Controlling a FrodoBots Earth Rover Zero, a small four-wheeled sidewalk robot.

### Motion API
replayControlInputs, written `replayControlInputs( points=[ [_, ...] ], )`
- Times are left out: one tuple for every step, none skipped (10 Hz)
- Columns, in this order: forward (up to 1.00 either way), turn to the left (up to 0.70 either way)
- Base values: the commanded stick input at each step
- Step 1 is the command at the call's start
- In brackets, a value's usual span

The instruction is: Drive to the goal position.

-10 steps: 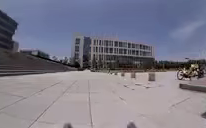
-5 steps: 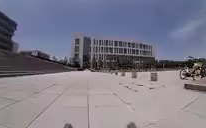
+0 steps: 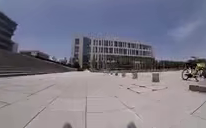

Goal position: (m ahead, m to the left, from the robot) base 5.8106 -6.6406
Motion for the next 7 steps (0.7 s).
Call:
replayControlInputs(
  points=[
    [0.45,-0.27],
    [0.45,-0.27],
    [0.45,-0.27],
    [0.45,-0.27],
    [0.45,-0.27],
    [0.45,-0.27],
    [0.45,-0.27]
  ],
)
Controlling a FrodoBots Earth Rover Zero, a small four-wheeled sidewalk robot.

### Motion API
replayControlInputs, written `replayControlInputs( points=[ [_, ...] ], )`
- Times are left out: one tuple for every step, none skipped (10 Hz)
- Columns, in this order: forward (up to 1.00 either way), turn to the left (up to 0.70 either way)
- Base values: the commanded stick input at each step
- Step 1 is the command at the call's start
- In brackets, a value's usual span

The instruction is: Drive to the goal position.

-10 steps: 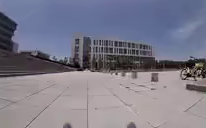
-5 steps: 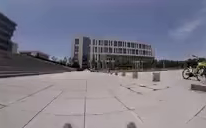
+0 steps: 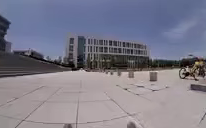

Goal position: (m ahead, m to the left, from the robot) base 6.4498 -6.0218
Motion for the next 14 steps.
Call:
replayControlInputs(
  points=[
    [0.45,-0.27],
    [0.45,-0.27],
    [0.45,-0.27],
    [0.45,-0.27],
    [0.45,-0.27],
    [0.45,-0.27],
    [0.45,-0.27],
    [0.45,-0.27],
    [0.45,-0.27],
    [0.45,0.00],
    [0.45,0.00],
    [0.45,0.00],
    [0.45,0.00],
    [0.45,0.00]
  ],
)
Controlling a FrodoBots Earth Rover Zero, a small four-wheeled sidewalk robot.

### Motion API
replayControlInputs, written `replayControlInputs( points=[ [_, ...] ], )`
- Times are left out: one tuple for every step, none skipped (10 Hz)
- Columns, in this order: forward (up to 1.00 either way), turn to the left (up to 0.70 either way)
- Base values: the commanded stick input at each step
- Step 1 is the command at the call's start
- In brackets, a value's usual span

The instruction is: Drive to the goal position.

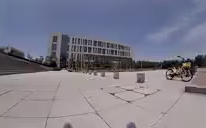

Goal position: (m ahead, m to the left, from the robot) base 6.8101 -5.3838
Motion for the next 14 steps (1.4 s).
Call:
replayControlInputs(
  points=[
    [0.45,0.00],
    [0.45,0.00],
    [0.45,0.00],
    [0.45,0.00],
    [0.45,0.00],
    [0.45,0.00],
    [0.45,0.00],
    [0.45,0.00],
    [0.45,0.00],
    [0.45,0.00],
    [0.45,0.00],
    [0.45,0.00],
    [0.45,0.00],
    [0.45,0.00]
  ],
)
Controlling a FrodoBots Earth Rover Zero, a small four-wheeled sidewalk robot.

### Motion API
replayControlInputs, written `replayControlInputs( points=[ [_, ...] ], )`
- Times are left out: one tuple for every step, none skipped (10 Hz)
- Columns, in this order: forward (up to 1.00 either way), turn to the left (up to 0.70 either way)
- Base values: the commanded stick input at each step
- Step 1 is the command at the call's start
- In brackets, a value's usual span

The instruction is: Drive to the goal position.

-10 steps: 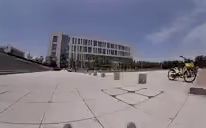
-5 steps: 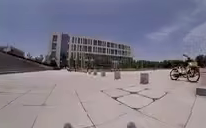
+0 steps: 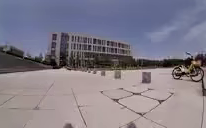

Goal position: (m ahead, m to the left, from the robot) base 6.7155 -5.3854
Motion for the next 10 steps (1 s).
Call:
replayControlInputs(
  points=[
    [0.45,0.00],
    [0.45,0.00],
    [0.45,0.00],
    [0.45,0.00],
    [0.45,0.00],
    [0.45,0.00],
    [0.45,0.00],
    [0.45,0.00],
    [0.45,0.00],
    [0.45,0.00]
  ],
)
